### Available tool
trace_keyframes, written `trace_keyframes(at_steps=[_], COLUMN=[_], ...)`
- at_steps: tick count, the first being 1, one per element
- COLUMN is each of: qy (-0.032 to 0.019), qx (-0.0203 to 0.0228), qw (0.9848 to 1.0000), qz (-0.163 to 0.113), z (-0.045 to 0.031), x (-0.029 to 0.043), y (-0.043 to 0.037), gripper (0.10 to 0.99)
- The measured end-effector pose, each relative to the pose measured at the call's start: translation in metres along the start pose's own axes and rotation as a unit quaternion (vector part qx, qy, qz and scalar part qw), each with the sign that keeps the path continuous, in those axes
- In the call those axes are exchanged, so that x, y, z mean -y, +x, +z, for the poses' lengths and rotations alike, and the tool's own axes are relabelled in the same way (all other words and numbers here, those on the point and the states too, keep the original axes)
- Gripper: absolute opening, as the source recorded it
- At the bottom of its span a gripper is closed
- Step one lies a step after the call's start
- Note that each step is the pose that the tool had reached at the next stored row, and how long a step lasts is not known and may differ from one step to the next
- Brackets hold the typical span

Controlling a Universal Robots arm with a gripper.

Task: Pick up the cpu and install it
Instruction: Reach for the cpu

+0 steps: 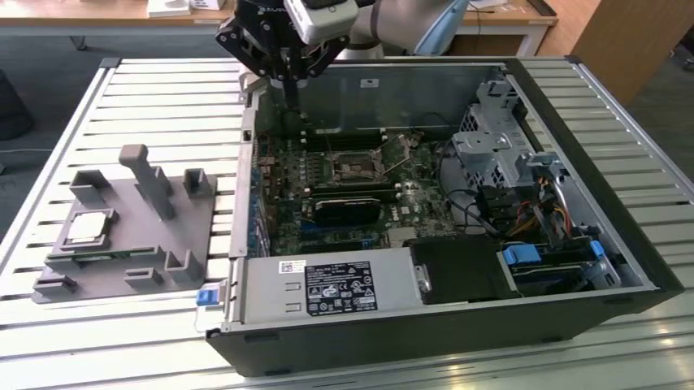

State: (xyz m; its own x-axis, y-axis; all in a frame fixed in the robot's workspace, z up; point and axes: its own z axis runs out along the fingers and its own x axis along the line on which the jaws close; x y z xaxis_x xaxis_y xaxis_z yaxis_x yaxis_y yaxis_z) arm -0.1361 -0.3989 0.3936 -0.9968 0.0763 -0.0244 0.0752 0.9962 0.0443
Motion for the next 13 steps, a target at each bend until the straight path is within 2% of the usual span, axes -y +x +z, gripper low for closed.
trace_keyframes(at_steps=[13], qy=[0.0000], qx=[0.0000], qw=[1.0000], qz=[0.000], z=[-0.0002], x=[0.0010], y=[0.0126], gripper=[0.106])
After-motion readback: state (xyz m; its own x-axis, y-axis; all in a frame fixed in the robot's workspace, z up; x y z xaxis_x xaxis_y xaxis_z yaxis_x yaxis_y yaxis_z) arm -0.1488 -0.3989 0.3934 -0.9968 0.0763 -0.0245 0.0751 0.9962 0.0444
